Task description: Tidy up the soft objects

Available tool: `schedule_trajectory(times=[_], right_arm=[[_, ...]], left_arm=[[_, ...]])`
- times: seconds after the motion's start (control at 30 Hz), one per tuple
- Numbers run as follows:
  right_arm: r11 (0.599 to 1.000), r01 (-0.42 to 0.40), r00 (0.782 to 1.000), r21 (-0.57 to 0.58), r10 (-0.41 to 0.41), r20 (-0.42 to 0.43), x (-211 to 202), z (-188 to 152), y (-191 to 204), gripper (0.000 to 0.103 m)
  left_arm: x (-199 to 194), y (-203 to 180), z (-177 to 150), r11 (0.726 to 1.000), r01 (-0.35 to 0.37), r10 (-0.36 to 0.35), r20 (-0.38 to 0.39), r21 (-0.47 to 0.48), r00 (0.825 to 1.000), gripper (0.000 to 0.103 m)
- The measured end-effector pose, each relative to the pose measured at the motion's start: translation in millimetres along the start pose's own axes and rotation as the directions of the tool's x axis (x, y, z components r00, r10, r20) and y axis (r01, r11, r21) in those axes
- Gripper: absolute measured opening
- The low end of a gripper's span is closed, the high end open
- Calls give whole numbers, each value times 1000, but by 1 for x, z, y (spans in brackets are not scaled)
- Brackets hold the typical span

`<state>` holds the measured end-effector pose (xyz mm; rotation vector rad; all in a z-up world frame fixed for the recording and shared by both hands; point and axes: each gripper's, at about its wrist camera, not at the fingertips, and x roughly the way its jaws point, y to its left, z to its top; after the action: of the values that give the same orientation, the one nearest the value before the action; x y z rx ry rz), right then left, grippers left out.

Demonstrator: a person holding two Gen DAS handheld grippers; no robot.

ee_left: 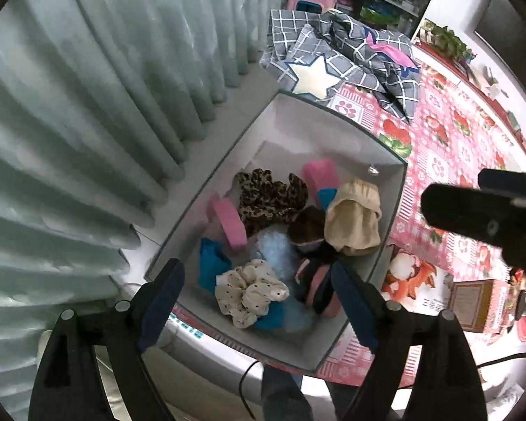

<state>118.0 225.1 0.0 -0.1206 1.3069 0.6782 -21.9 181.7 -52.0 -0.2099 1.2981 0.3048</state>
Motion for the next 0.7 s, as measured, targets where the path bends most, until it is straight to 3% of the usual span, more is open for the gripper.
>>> schedule_trajectory(times=[0.1,0.7], right_arm=[[1000,16,1000,-14,-16,-6,2,-1,2,103],[995,75,996,-66,-78,-43,13,-5,12,103]], left_arm=[[-2,-4,0,999,-29,29,11,25,1000,88],[-1,-3,-3,999,-41,41,-8,35,999,88]])
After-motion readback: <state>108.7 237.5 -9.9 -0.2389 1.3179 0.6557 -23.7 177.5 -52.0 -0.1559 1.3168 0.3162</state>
